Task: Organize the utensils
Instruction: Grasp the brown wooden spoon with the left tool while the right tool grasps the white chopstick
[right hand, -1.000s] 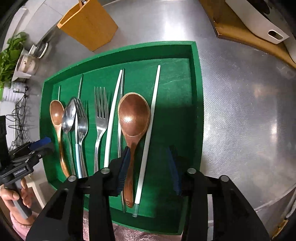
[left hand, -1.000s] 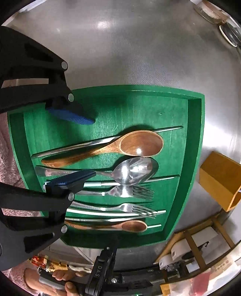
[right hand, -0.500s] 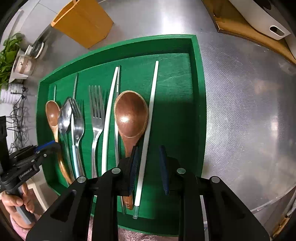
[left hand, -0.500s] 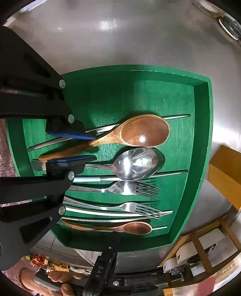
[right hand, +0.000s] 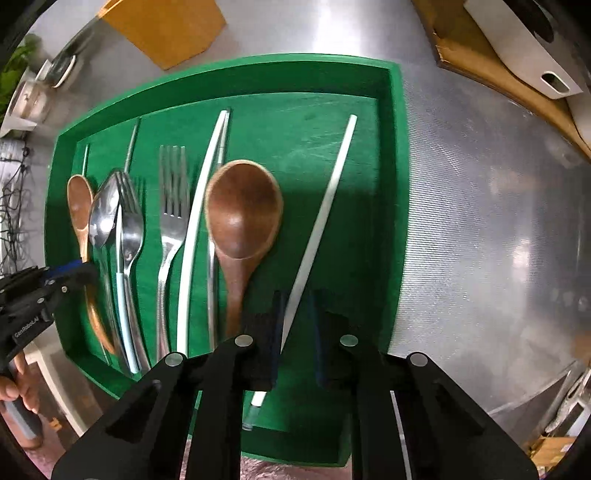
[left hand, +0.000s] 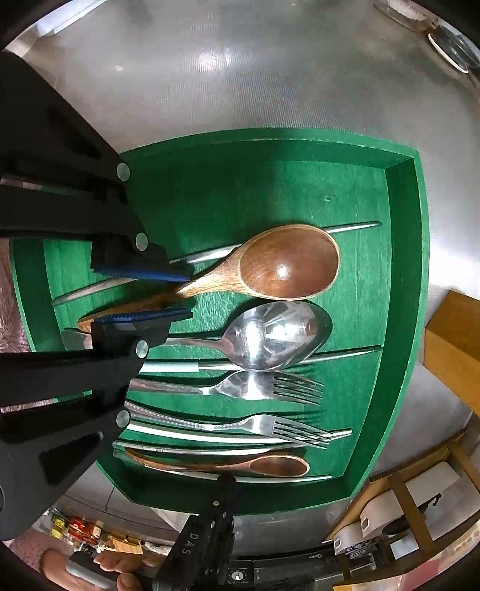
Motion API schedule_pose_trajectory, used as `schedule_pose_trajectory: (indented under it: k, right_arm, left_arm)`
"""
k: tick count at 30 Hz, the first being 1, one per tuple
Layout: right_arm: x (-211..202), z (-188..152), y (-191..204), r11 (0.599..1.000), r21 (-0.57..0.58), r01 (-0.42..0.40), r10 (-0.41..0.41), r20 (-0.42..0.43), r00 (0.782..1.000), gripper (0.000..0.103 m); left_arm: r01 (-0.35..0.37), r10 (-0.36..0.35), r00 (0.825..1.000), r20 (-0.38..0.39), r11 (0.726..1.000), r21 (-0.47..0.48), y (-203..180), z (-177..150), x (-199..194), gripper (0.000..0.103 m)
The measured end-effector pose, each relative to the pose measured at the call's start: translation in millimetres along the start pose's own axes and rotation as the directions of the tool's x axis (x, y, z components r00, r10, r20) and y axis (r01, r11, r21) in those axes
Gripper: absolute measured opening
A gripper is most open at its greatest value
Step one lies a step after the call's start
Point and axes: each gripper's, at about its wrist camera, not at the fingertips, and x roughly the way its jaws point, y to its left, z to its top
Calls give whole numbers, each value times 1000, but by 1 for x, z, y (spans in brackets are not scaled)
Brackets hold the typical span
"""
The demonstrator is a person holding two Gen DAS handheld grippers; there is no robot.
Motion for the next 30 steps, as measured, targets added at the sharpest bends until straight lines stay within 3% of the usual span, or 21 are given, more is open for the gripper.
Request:
schedule_pose_trajectory:
  k: [9,15,18,25,30]
  right_arm:
    - [5,11,-3,999,55,2,1,-42,999,15]
    - [10,20,11,997,49,64,-61,-56,997,17]
    - [10,20,21,994,6,109,-109,-42,993,10]
    - [3,17,10,1000,5,3,-3,-21,1000,8]
    - [-2,15,2,1000,0,-26,26,7,1000,6]
  left_arm:
    - [-18,18,999,-47,1000,-3,-3,5,3,15]
    - [-29,29,997,-70,1000,3,-3,6,3,15]
    - [-49,50,996,-71,999,19,-6,9,4,14]
    - [15,-14,999,-36,1000,6,3,10,3,8]
    - [62,-62,998,3,998,8,6,11,-2,6]
